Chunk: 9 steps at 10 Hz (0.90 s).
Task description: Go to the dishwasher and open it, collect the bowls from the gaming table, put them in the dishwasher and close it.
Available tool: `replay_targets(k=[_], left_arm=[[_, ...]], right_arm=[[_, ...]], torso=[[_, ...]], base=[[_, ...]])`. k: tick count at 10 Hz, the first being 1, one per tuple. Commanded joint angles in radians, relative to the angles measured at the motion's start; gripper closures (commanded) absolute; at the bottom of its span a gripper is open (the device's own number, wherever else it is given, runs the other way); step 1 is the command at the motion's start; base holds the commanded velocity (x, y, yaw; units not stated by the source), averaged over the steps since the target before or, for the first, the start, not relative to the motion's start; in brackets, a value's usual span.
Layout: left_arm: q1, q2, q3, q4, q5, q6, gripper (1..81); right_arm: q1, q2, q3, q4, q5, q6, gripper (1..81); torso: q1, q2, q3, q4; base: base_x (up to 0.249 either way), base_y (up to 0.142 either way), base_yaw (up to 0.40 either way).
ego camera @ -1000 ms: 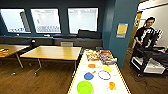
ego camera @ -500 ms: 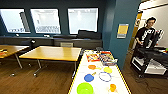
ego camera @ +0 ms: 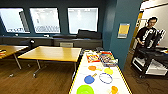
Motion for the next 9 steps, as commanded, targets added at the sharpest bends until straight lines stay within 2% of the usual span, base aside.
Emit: replay_targets(k=[1,3,6,8,9], left_arm=[[-0.031,-0.006,0.003,-0.001,0.047,0.000,1.0],[-0.028,-0.009,0.005,-0.001,0.037,0.000,1.0],[-0.028,-0.012,0.022,0.001,0.037,0.000,1.0],[-0.028,-0.009,0.025,0.001,0.037,0.000,1.0],[-0.028,-0.006,0.025,0.001,0.037,0.000,1.0]], right_arm=[[0.026,-0.030,0.046,0.006,-0.043,-0.004,1.0],[0.027,-0.122,0.194,0.006,-0.041,-0.002,1.0],[0.023,-0.452,0.672,0.009,0.043,0.013,1.0],[0.023,-0.647,0.887,0.021,0.097,0.024,1.0],[0.023,-0.725,0.944,0.024,0.100,0.025,1.0]], torso=[[0.000,0.000,0.000,0.000],[-0.001,0.000,0.000,0.000],[-0.001,0.000,0.000,0.000],[-0.001,0.000,0.000,0.000],[-0.001,0.000,0.000,0.000]], base=[[0.000,0.000,0.000],[0.000,0.000,0.000],[0.000,0.000,0.000],[0.000,0.000,0.000],[0.000,0.000,0.000]])
